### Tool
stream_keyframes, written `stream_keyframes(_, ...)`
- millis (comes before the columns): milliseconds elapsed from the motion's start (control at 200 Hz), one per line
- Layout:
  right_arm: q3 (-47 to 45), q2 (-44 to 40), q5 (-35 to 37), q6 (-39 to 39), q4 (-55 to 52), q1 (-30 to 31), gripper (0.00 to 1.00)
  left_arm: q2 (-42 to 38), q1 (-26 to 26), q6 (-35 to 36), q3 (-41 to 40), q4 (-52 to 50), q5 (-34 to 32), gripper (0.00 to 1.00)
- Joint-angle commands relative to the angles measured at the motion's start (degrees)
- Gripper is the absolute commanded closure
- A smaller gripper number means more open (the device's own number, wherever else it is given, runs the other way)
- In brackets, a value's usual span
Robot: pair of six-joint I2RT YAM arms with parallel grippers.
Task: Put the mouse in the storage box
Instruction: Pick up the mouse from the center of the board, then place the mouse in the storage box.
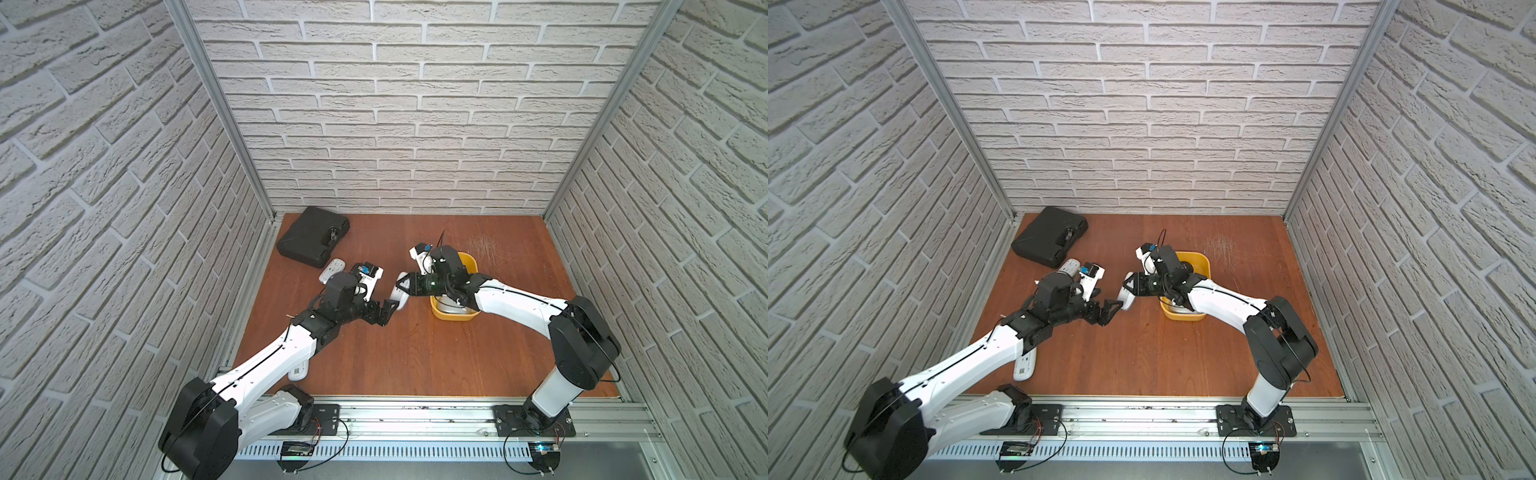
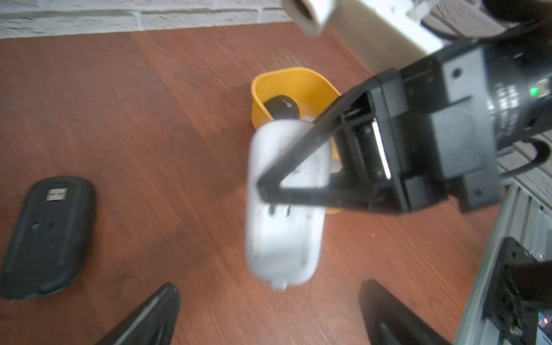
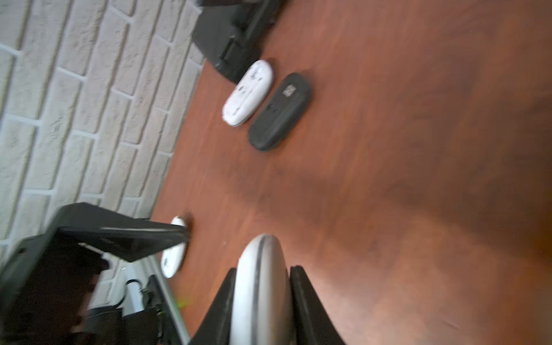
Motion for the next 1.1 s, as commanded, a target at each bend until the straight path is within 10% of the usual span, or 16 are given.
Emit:
stream_keyframes(0, 2.86, -3.85, 12.67, -10.73, -10.52, -3.77, 0.82, -3.08, 2.98, -3.07, -1.99, -2.05, -5.03, 0.02)
stream_keyframes(445, 9.93, 3.52, 51.85, -32.19, -13.94, -5.99, 0.83, -4.0, 7.93, -6.5, -5.08, -2.68, -6.66, 0.02)
stream_keyframes(1095, 12.96, 17.11, 60.43, -49.93, -1.62, -6.08, 0.78, -4.31, 8.0, -6.21, -5.36, -3.96, -7.84, 0.02)
